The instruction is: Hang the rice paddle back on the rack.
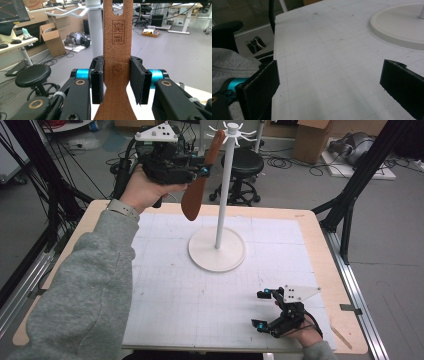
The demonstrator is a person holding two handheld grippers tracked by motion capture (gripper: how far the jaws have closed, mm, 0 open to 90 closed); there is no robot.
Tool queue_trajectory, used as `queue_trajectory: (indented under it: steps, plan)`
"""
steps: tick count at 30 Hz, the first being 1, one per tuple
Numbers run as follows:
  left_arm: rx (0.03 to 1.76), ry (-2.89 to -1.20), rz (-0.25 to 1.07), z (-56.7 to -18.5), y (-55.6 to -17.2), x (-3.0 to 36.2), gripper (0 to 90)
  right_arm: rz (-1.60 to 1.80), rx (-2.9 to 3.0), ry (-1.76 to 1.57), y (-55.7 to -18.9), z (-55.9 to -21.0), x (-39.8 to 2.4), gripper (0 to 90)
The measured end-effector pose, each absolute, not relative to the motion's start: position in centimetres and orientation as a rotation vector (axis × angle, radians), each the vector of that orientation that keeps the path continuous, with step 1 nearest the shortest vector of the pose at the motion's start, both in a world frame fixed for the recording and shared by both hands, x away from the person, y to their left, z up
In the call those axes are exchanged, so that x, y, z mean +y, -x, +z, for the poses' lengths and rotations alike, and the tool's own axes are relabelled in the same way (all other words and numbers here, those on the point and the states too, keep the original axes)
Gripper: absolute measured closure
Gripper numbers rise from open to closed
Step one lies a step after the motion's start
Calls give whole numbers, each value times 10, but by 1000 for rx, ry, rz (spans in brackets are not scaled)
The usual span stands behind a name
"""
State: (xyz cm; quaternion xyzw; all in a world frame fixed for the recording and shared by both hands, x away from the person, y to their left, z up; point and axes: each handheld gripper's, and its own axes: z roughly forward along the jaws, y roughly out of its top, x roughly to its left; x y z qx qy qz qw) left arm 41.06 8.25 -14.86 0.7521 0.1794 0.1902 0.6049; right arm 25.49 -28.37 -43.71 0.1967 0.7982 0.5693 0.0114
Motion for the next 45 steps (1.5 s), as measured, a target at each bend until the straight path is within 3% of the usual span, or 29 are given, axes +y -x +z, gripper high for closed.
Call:
queue_trajectory:
  steps: [24,45]
  plan:
    - [449,-1715,470,-143,-412,96,655,1776,2502,-618,-255,-437,-284,12]
    - [497,-1681,397,-149,-431,106,655,1776,2504,-620,-256,-437,-285,12]
